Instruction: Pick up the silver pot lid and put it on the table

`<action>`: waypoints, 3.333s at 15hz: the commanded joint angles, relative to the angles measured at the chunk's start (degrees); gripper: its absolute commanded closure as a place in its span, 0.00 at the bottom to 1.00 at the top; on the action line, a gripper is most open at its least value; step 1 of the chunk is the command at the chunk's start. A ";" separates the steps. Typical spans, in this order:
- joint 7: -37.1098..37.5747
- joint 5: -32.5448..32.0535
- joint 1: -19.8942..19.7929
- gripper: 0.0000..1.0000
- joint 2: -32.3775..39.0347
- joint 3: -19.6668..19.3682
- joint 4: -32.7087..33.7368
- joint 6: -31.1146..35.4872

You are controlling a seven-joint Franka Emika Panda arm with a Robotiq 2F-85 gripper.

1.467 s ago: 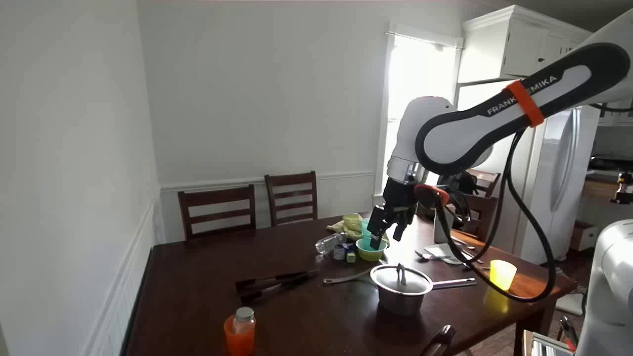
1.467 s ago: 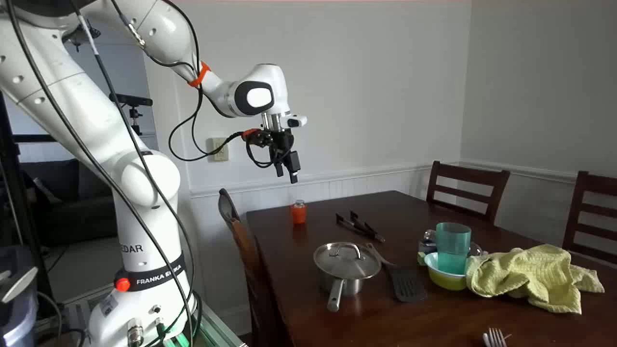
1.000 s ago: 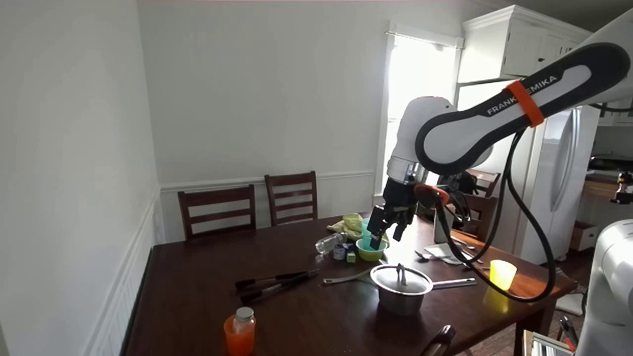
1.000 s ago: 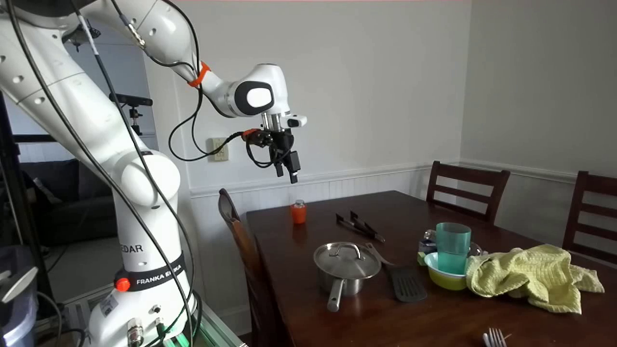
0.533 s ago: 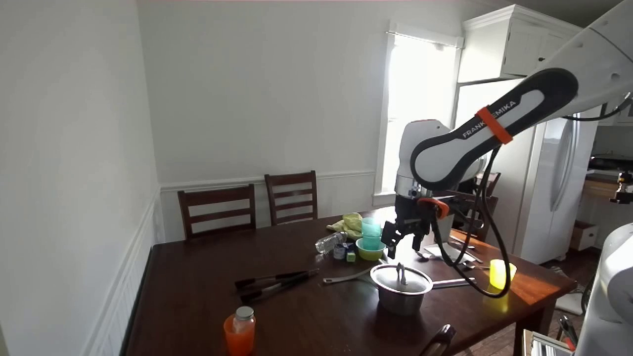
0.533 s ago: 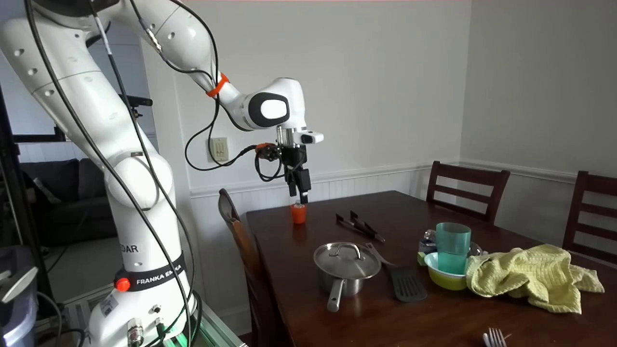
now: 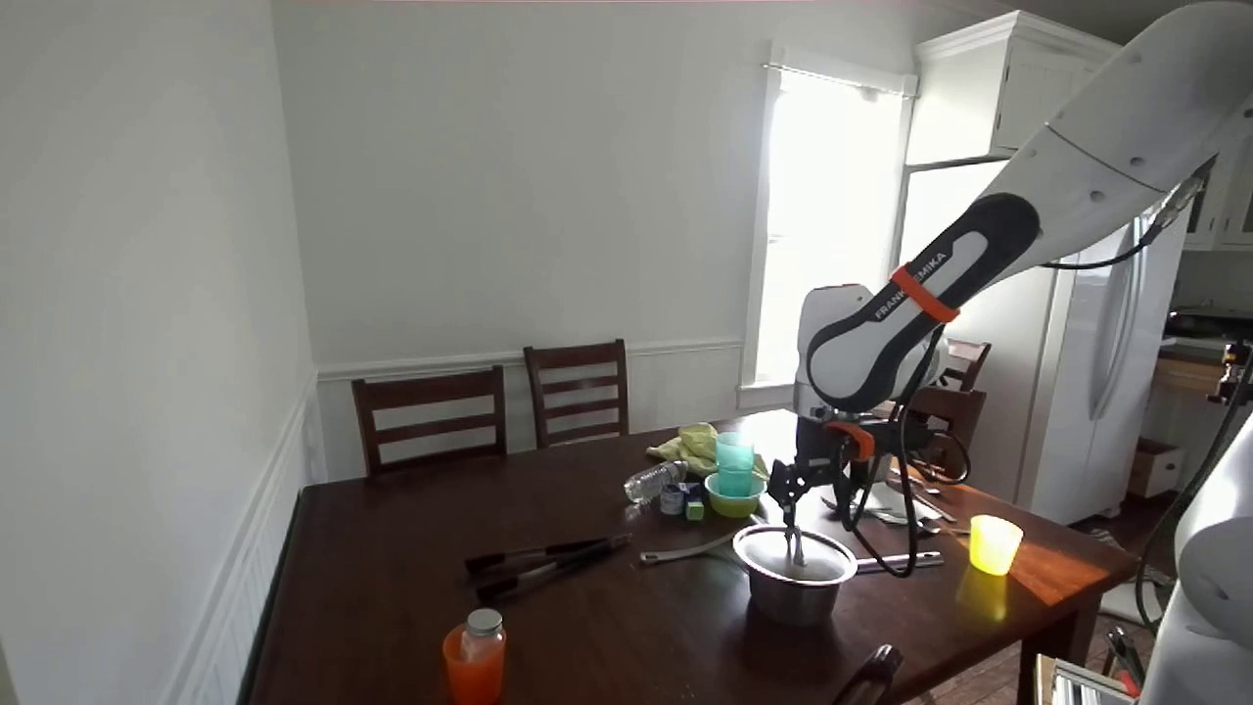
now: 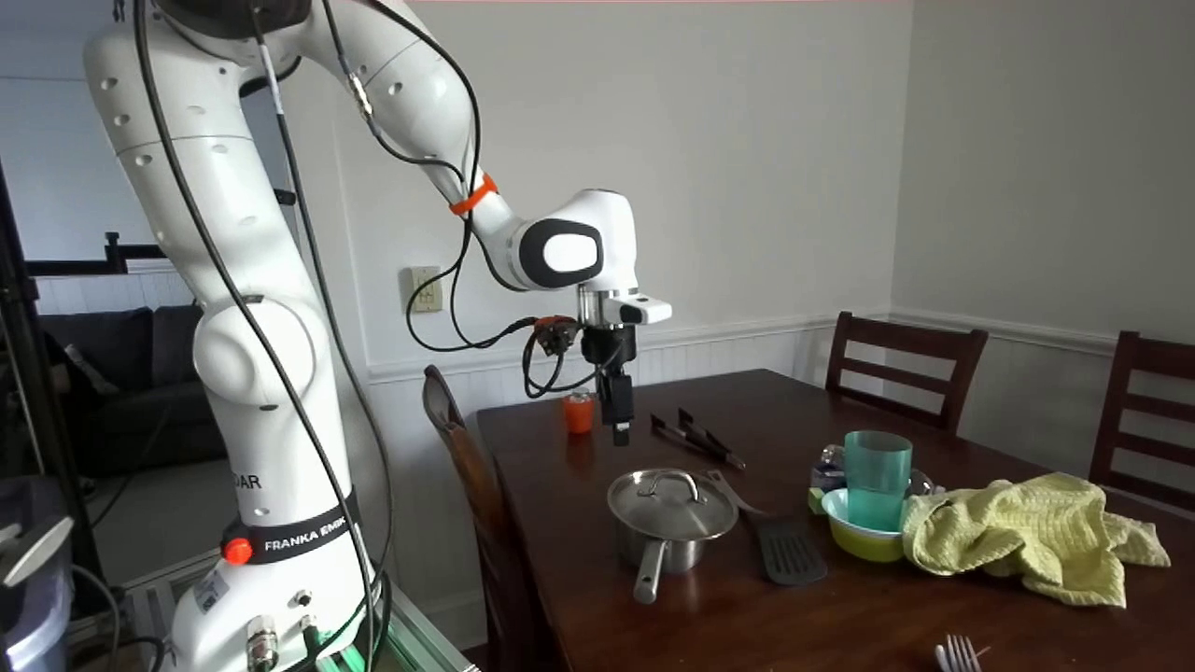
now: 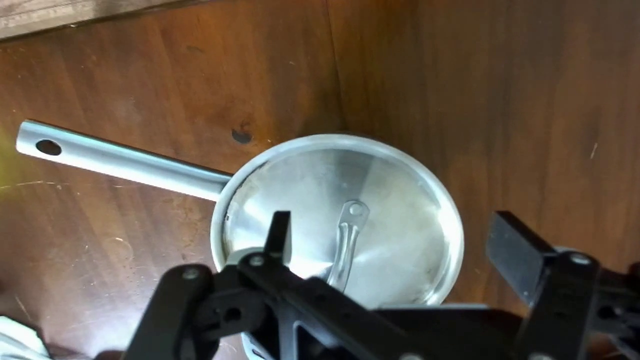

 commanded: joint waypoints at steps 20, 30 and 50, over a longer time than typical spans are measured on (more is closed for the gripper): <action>10.89 -5.22 7.43 0.60 20.18 -10.38 9.62 12.57; 11.47 -6.38 8.59 0.96 18.32 -12.40 8.90 10.95; 21.09 -21.31 -0.96 0.96 16.56 -19.44 10.34 13.70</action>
